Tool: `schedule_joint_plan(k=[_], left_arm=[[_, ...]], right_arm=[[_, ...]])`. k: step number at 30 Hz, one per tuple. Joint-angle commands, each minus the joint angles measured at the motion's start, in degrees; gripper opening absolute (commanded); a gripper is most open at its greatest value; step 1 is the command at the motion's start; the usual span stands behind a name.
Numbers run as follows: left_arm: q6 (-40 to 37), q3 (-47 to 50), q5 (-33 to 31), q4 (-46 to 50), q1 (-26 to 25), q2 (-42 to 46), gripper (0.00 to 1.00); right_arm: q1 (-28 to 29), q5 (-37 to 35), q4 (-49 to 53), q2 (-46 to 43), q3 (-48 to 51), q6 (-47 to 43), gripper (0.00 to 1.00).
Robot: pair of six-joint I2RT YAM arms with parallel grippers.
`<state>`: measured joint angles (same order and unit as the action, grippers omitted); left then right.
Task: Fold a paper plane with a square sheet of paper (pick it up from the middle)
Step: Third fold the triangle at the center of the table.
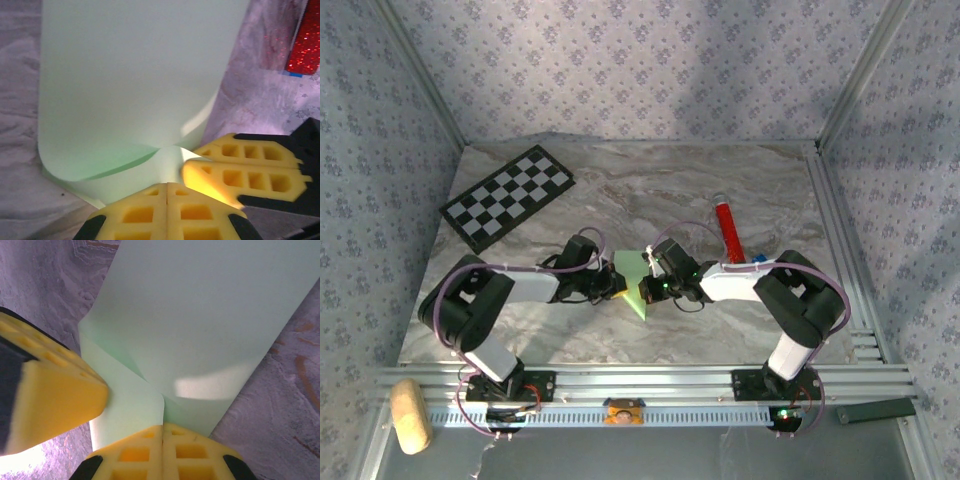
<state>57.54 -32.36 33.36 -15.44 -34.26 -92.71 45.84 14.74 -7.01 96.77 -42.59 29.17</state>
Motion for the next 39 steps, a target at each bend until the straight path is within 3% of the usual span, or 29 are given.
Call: schedule_joint_plan(k=[1,12,20,25,27,29,33,39], left_arm=[[-1.39,1.22,-0.75,-1.39,-0.38,-1.63,0.00],[-2.23,2.49,-2.79,0.08,-0.50,-2.57,0.00],[-2.78,1.69,-3.66,1.49,-0.54,-2.48,0.00],[-2.61,1.94,-4.10,1.35,-0.63,-2.24,0.00],[-2.43,2.06,-4.27,1.20,-0.63,-2.13,0.00],[-2.35,1.88,-4.36,1.14,-0.71,-2.15,0.00],[-2.48,1.77,-4.44,1.32,-0.73,-2.04,0.00],[-2.52,1.95,-4.36,1.29,-0.74,-2.15,0.00]], right_arm=[[-0.25,-2.61,3.12,1.45,1.02,0.88,0.02],[-0.23,-2.27,3.52,1.08,0.19,0.77,0.05],[-1.47,-3.67,8.17,-5.79,-1.20,3.51,0.28],[-2.45,0.89,9.06,-11.27,0.13,6.08,0.40],[-2.03,5.51,7.80,-12.03,0.19,6.39,0.38],[-0.56,9.60,7.25,-11.16,-0.64,6.35,0.28],[2.43,9.52,10.38,-7.79,-3.14,6.39,0.11],[5.19,8.42,13.39,-2.86,-7.00,5.94,0.05]])
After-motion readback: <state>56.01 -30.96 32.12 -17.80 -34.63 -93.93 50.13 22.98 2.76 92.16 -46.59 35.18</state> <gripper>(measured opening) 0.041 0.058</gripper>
